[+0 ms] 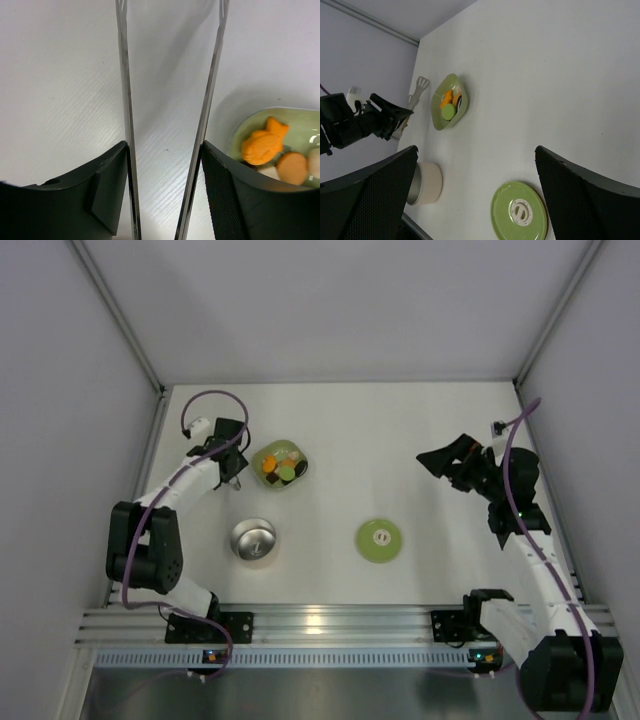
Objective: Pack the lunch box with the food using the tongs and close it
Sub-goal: Pick up the clamp at the center of the board.
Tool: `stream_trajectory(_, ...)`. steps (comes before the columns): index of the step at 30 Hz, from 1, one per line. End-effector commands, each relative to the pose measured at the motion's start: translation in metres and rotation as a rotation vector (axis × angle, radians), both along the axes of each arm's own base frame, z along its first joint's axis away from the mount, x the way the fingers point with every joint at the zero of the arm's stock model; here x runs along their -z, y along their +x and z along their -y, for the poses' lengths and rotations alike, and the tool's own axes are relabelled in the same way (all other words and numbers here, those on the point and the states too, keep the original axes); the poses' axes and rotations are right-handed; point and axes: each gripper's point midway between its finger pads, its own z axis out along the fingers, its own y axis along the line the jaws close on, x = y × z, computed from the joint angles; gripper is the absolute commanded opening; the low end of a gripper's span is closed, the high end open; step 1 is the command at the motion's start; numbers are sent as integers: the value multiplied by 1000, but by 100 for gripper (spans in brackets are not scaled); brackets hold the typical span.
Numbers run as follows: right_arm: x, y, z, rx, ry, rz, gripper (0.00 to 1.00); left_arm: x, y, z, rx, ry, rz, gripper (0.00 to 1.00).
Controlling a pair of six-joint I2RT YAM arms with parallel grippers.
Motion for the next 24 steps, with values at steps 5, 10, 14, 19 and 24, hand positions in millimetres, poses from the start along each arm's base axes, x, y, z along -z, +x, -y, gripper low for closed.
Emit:
stream_trajectory(5,-16,7,2,0,7,73,99,-51,4,-2,30,10,90,63)
stream_trajectory(10,-14,7,1,1,10,68,100,-67,-1,-1,59,7,112,63)
stream_trajectory(14,-16,9,1,-1,16,71,99,-83,-3,9,126,-27,132,62)
stream_trajectory(19,-20,10,0,0,25,78,100,-98,-8,25,236,-68,131,59)
stream_trajectory(24,-19,12,0,-2,29,76,99,-118,-17,40,348,-96,122,55)
